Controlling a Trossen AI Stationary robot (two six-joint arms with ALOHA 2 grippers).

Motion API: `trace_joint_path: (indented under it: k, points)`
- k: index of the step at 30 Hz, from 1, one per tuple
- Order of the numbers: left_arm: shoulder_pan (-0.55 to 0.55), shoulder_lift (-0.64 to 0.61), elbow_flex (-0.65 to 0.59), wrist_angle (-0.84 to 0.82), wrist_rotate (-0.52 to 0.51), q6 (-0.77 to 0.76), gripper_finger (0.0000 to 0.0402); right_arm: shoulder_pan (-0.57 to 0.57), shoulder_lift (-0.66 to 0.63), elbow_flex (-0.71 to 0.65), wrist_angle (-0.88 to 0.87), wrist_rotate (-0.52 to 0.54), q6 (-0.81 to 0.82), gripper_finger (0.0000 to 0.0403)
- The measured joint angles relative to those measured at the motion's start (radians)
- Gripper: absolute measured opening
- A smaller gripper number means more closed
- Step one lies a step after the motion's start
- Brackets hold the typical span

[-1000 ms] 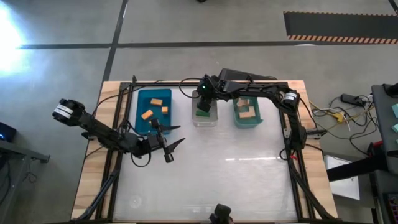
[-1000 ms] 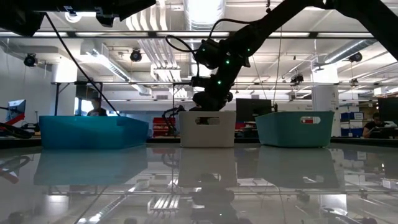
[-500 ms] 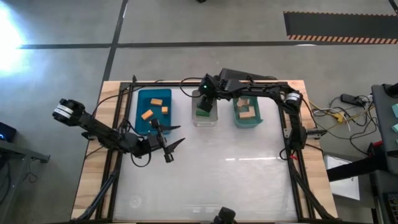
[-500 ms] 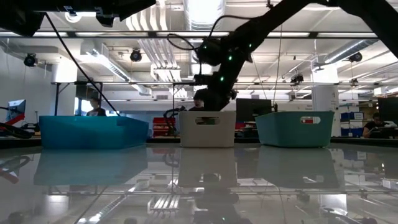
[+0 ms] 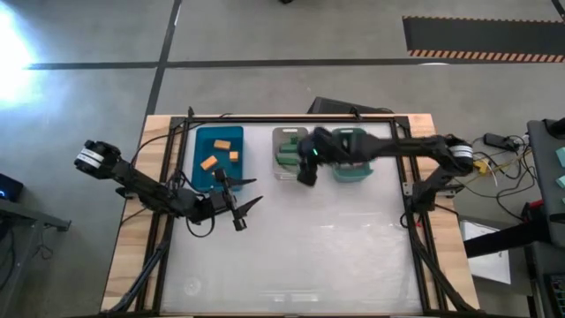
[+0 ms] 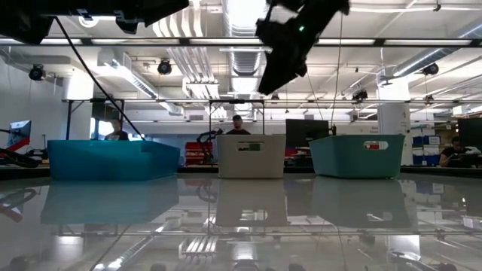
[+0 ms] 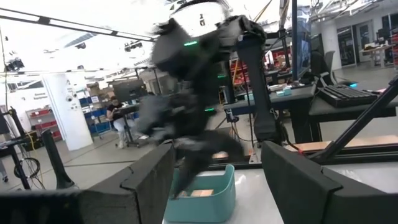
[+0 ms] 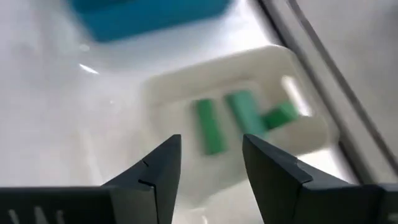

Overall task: Sort & place blocks by color
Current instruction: Return to Home Position

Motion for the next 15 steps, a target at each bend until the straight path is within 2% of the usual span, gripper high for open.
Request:
trace_joint_path:
  k: [6,11,15]
  points:
    - [-0.001,0.0,-0.007,0.0,0.0,0.0,0.0223,0.185,-0.138,-0.25,0.253,0.008,0.078,0.0144]
    - [-0.004,-0.001,-0.012,-0.007,-0.001,-0.051,0.0223,0.305,-0.199,-0.472,0.543,0.007,0.04,0.0134]
    - [-0.018,-0.063,-0.013,-0.189,0.0,-0.091,0.0223,0.338,-0.26,-0.631,0.711,0.008,-0.017,0.0126]
